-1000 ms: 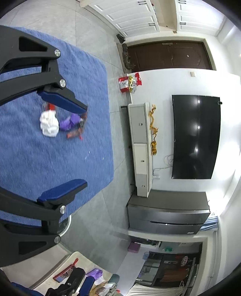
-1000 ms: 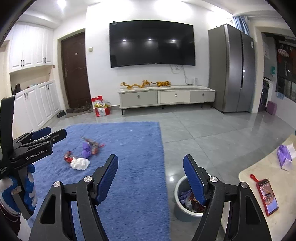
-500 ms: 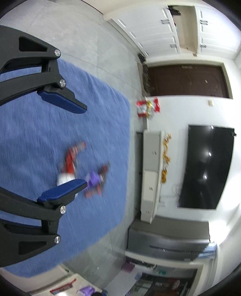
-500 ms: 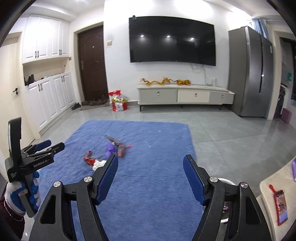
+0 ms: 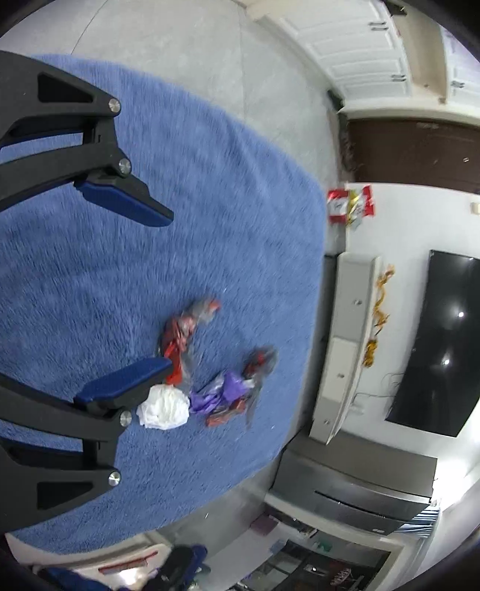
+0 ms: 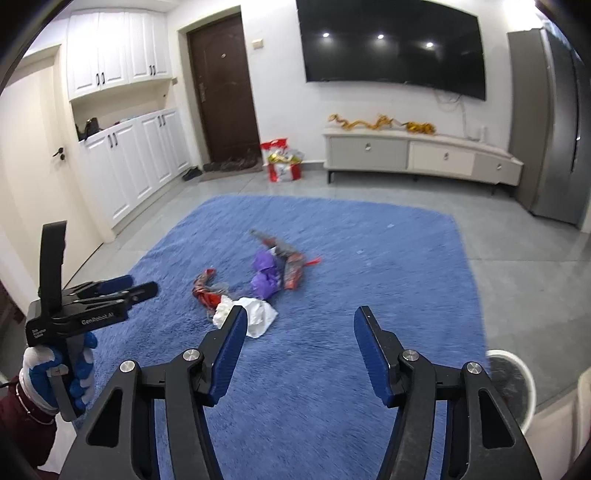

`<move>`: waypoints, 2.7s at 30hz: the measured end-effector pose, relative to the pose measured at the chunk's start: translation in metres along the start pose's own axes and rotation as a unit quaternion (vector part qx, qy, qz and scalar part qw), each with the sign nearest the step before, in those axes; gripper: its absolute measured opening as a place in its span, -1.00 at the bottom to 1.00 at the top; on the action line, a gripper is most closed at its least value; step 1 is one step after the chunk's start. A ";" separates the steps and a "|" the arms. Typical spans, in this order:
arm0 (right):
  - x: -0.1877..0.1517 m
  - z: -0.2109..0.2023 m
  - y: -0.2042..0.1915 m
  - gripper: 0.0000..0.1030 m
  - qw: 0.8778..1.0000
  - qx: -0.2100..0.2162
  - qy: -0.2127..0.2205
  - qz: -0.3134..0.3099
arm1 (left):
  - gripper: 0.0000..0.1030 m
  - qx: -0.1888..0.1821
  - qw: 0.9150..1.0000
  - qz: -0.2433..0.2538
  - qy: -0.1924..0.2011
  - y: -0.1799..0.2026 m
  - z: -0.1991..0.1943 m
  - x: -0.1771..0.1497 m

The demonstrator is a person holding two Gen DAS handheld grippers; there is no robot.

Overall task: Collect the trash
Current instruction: 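Move both tools back over the remaining trash on the rug, then grasp the red-clear wrapper with the left tool while the right tool grasps the white tissue, then carry both items to the white bin and open both tools to drop them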

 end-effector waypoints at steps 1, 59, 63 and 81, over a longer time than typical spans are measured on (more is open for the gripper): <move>0.000 0.008 -0.001 0.15 1.000 0.007 -0.005 0.001 | 0.40 -0.006 1.000 -0.003 -0.010 0.001 0.007 0.002; -0.020 0.022 -0.069 -0.93 0.993 0.100 -0.022 -0.053 | -0.61 -0.048 0.998 -0.027 0.017 -0.003 -0.057 -0.018; -0.024 -0.003 -0.066 -0.93 0.994 0.093 -0.005 -0.051 | -0.61 -0.039 0.999 -0.007 0.034 0.009 -0.077 -0.022; -0.044 -0.086 -0.017 -0.93 0.998 0.035 0.049 -0.024 | -0.61 -0.023 0.992 0.097 0.077 0.098 -0.116 -0.030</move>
Point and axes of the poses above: each gripper's, at about its wrist camera, not at the fingertips, and z roughly the way its jaws point, y to its right, x to its top, the point moved 1 cm from there along z, roughly the way its jaws point, and after that the axes turned 2 degrees about -z, right-handed, at the moved point
